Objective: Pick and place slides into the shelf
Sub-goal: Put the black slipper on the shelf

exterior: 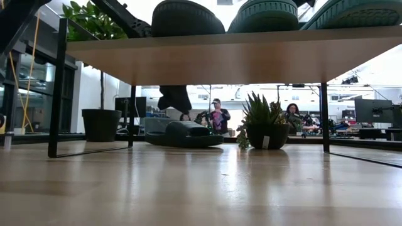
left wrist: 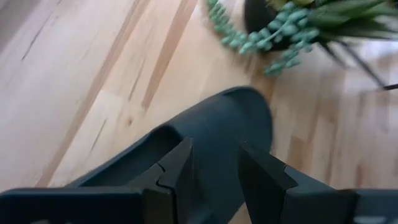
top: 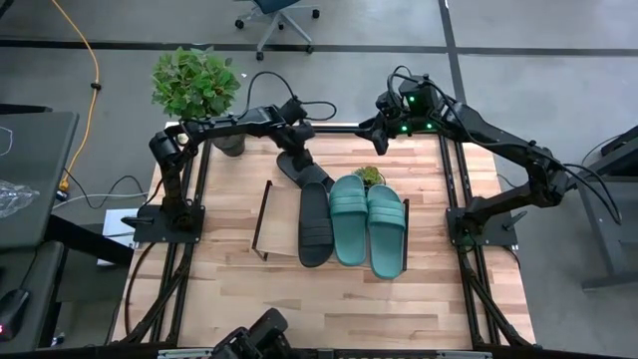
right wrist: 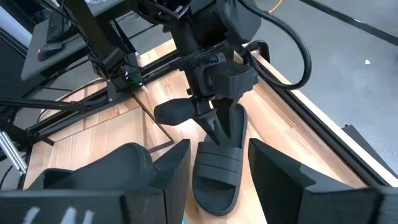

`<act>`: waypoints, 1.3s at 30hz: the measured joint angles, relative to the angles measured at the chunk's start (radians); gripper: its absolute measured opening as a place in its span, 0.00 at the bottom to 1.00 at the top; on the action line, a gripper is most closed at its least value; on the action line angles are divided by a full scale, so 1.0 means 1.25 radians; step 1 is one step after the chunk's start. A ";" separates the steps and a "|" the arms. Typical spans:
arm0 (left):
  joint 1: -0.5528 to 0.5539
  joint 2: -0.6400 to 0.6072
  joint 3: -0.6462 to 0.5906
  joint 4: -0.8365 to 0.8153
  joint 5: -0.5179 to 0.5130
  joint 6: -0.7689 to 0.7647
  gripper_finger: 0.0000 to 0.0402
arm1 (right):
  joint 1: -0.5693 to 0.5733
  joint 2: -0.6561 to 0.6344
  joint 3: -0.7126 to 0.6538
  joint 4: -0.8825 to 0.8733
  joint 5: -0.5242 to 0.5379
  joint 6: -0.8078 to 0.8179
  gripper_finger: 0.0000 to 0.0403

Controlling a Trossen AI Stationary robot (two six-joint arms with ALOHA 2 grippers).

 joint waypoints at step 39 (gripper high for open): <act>0.000 0.005 -0.001 -0.030 0.028 -0.015 0.60 | 0.000 0.000 0.000 -0.021 -0.003 -0.021 0.38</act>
